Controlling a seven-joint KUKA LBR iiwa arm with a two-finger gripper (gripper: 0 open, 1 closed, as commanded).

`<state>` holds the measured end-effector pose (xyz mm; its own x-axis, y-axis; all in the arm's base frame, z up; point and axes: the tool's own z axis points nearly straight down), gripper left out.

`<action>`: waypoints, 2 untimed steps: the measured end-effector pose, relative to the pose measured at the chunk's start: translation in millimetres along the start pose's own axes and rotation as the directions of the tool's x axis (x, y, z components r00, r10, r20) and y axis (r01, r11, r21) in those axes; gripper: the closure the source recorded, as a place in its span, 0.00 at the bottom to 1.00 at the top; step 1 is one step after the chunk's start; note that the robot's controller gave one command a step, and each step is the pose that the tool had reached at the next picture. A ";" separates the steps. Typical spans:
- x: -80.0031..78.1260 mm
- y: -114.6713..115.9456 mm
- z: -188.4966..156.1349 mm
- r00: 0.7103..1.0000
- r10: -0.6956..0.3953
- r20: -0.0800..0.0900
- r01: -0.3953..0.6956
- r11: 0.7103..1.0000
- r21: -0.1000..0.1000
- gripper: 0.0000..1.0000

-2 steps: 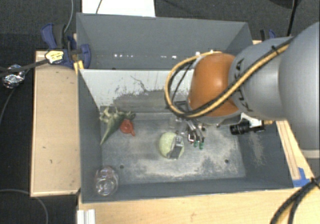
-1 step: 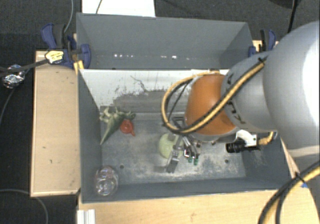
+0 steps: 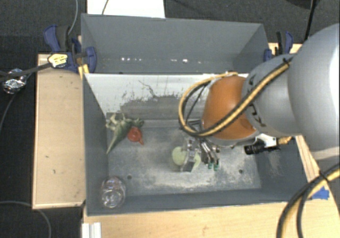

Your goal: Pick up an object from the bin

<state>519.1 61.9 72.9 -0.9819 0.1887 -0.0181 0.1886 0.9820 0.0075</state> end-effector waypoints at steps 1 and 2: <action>0.0 0.0 0.0 1.000 0.000 0.000 0.000 1.000 0.000 1.00; 0.9 -0.1 -4.3 1.000 0.000 -0.001 0.000 1.000 0.000 1.00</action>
Offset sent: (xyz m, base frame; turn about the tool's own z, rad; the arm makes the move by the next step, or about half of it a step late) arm 0.0002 -0.0001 0.0405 0.0000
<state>518.2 61.9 77.1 -0.9820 0.1883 -0.0168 0.1882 0.9821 0.0074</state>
